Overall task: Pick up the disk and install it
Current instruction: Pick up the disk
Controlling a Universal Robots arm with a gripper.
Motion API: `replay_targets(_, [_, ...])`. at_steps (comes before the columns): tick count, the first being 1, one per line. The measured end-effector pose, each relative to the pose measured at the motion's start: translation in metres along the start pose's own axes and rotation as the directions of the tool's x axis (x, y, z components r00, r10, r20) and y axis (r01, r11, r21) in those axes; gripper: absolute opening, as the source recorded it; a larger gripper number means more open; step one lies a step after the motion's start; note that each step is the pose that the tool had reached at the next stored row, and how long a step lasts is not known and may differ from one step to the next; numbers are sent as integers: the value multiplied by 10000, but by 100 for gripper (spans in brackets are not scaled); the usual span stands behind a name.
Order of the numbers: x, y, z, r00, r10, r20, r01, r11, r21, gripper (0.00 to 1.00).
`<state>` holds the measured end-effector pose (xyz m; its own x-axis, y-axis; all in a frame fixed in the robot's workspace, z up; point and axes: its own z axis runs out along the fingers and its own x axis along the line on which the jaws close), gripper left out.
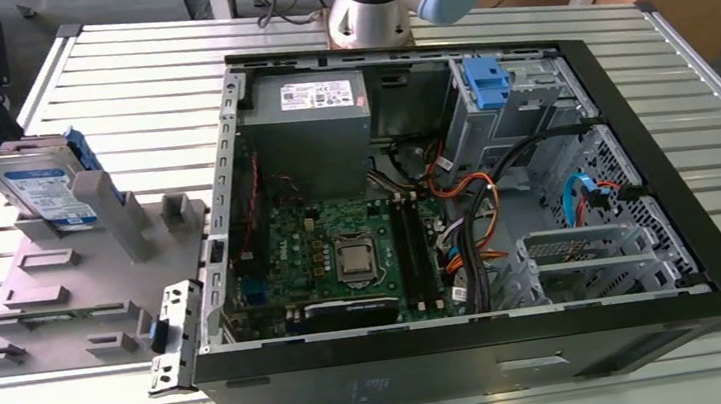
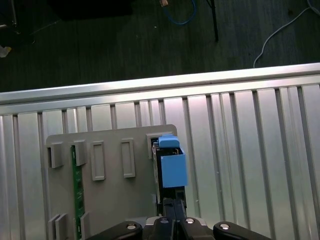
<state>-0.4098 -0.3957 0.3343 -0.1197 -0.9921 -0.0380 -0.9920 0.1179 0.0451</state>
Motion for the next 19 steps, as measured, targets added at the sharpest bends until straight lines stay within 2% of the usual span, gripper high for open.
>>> replay_targets(14, [0,0,0,10000,-1,35,1,10000,-4,11])
replay_targets(15, [0,0,0,10000,-1,38,1,10000,-5,17])
replay_targets(16, [0,0,0,10000,-1,41,1,10000,-5,17])
replay_targets(17, [0,0,0,10000,-2,44,2,10000,-5,23])
replay_targets(18, [0,0,1,10000,-2,47,2,10000,-5,23])
replay_targets(19, [0,0,0,10000,-2,50,2,10000,-6,29])
